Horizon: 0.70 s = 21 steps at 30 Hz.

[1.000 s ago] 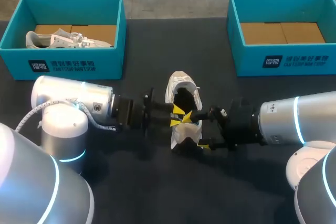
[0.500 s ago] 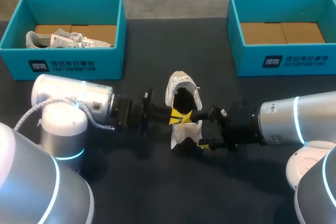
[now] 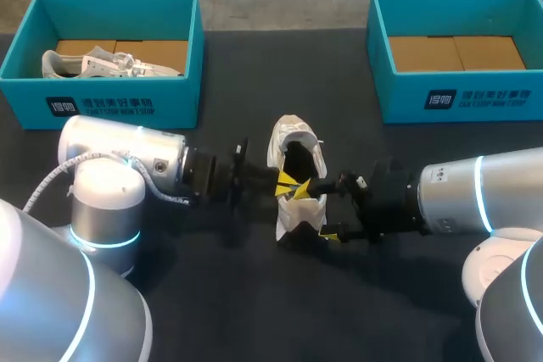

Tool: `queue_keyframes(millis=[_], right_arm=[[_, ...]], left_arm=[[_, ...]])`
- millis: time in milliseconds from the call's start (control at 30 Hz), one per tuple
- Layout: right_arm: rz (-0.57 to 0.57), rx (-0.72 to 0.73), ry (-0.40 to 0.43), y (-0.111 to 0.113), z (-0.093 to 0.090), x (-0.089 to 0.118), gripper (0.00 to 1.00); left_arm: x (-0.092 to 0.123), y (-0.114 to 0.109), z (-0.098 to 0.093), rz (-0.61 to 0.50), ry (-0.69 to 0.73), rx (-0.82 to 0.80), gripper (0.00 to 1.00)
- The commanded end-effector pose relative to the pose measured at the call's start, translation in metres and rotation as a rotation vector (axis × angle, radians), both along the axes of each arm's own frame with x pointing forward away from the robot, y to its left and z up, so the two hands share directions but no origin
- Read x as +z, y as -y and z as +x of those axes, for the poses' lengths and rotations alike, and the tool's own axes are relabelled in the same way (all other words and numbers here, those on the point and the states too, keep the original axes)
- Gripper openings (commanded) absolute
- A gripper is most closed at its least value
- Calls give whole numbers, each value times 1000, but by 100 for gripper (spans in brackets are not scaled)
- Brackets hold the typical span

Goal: Take the shoe out of the shoebox, open the shoe tongue, remove and reinsert the insole, then place the shoe into the shoebox

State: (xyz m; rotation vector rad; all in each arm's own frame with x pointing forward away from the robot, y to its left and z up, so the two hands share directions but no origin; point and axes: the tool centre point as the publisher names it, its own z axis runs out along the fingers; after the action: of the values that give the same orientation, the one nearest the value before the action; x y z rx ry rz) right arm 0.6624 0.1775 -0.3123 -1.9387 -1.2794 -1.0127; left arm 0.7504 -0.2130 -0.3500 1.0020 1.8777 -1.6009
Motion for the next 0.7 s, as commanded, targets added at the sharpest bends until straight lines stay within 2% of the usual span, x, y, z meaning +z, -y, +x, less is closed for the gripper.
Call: queue_keyframes(millis=[33,67,133,167,300,400,500,533,600,700], right_arm=[[-9,-5,-1,-3,-1,1,100],[-9,-5,-1,-3,-1,1,100],[-9,-5,-1,-3,-1,1,100],[-9,-5,-1,-3,-1,1,100],[-9,-5,-1,-3,-1,1,100],[-9,-5,-1,-3,-1,1,100],[-9,-5,-1,-3,-1,1,100],[-9,-5,-1,-3,-1,1,100],[-9,-5,-1,-3,-1,1,100],[-9,-5,-1,-3,-1,1,100]], left_arm=[[-1,2,0,-1,-5,-8,5],[0,0,-1,-1,-8,-10,24],[1,-1,-3,-4,-13,-10,35],[2,-2,-4,-4,-14,-11,38],[5,-4,-8,-6,-16,-16,39],[7,-4,-12,-10,-17,-22,36],[7,-2,-15,-6,-14,-39,25],[7,-1,-15,-3,-13,-44,20],[7,0,-16,1,-10,-51,0],[6,1,-16,10,-6,-62,0]])
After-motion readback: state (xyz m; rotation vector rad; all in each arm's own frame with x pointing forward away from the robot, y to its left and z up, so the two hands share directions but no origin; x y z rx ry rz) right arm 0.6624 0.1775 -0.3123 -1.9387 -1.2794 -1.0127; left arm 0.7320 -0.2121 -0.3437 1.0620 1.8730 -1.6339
